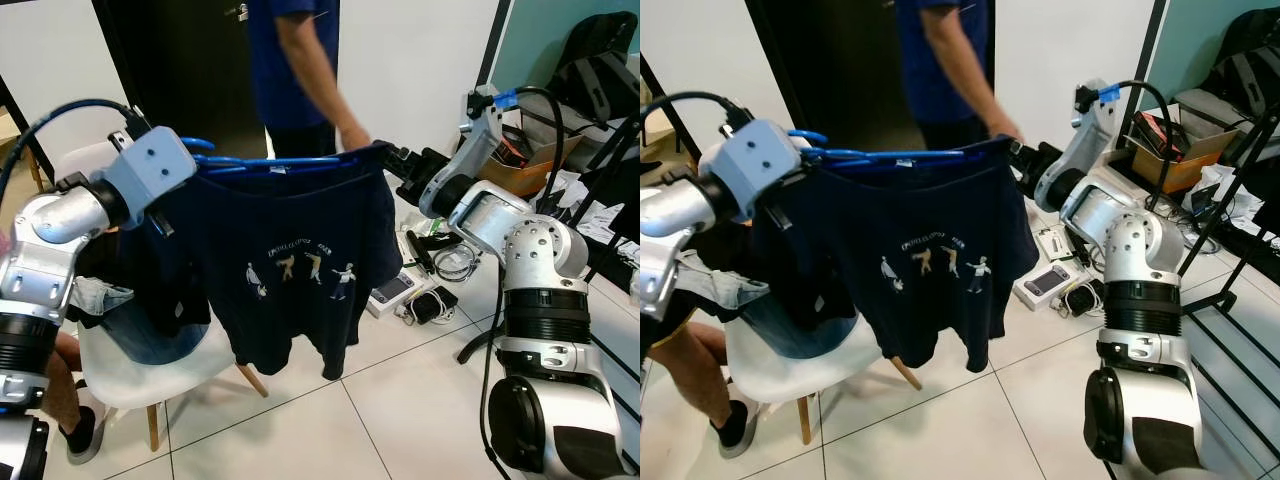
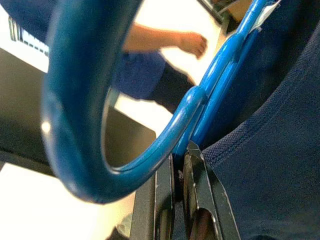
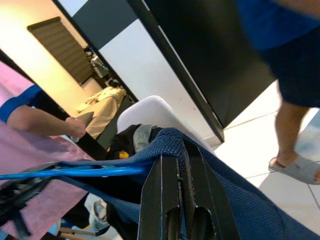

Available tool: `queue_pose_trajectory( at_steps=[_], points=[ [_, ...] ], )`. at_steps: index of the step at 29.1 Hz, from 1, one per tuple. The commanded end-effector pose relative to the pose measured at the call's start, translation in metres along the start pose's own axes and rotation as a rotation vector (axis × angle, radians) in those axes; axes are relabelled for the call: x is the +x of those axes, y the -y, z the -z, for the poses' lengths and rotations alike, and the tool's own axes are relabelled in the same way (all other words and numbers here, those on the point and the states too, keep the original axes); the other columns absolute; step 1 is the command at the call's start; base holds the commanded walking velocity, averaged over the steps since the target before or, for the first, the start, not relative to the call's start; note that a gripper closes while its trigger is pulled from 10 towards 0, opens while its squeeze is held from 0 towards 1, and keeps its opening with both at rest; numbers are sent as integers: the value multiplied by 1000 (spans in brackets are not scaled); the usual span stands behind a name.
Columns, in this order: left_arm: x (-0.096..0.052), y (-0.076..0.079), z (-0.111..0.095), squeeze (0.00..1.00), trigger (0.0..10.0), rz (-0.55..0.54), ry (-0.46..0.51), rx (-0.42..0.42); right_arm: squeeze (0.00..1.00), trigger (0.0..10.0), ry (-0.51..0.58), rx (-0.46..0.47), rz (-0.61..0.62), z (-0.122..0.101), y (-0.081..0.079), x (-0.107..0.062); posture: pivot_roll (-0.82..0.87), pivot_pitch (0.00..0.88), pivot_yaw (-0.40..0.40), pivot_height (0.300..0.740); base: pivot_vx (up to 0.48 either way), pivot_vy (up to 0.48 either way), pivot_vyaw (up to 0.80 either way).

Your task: Hang hanger

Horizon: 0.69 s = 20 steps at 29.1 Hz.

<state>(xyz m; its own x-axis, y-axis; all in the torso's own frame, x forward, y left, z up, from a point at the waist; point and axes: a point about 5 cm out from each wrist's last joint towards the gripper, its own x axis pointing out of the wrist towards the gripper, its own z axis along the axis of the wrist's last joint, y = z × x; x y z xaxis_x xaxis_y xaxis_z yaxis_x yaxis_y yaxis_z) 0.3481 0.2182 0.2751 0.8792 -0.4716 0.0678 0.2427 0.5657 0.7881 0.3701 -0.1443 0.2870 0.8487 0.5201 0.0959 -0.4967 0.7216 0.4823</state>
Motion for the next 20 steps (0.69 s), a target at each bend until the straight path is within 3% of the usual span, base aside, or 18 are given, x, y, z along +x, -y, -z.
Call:
queue_pose_trajectory(
  at_steps=[1,6,12,14,16,20],
  points=[
    [3,9,7,0,10000,-23,-63,-22,0,0,20,-11,-51,-8,-14,2,3,45,17,740,0,0,0],
    [5,10,10,0,10000,-74,-92,-62,0,0,16,-14,-52,-8,-15,2,5,46,16,740,0,0,0],
    [9,10,3,0,10000,-99,-60,-110,0,0,1,-9,-41,-4,-14,3,8,45,16,740,0,0,0],
    [11,14,-1,0,10000,-96,-39,-133,0,0,-9,-7,-44,0,-15,5,8,45,17,740,0,0,0],
    [20,29,-13,0,10000,-60,14,-200,0,0,-67,-2,-71,21,-27,12,5,45,17,740,0,0,0],
    [24,40,-20,0,10000,-19,38,-216,0,0,-118,0,-104,37,-38,16,2,45,15,740,0,0,0]
  ],
)
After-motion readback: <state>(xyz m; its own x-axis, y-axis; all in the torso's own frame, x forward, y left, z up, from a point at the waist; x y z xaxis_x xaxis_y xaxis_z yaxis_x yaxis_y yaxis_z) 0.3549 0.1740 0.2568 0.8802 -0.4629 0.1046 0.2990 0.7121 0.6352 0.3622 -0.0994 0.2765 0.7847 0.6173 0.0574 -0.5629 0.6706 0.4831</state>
